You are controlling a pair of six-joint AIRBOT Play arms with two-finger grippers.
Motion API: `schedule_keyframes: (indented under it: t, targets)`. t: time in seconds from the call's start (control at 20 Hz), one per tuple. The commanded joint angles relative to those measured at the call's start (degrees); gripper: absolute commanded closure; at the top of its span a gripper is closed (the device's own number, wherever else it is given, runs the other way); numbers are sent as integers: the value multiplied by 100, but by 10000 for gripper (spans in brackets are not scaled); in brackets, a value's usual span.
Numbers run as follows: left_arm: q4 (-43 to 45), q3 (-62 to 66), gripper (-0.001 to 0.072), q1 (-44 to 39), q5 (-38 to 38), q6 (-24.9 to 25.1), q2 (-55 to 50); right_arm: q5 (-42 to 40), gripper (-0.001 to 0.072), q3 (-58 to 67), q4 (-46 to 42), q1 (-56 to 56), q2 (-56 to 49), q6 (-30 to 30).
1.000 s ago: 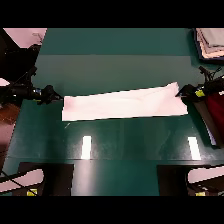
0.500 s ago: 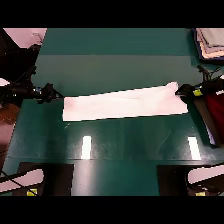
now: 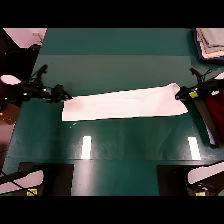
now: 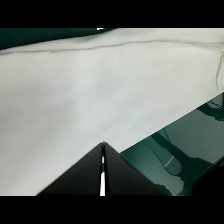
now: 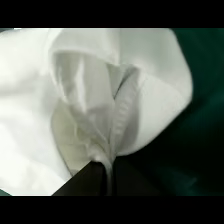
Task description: Fold the shirts.
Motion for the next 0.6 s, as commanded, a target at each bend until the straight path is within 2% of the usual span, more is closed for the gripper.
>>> schedule_keyframes:
  t: [0.0,0.15,0.35,0.55]
  targets:
    - [85,354,686,-1045,411,-229,-219,597,697,404,190,-2,284,256]
    - [129,1268,685,-1910,564,-391,-933,1082,698,699,192,63,817,573]
    - [127,2647,685,-2922,817,-675,-2258,1213,698,1060,483,437,1456,892]
    - [111,3692,684,-3585,822,-901,-3432,1233,698,1775,927,1180,1580,1110]
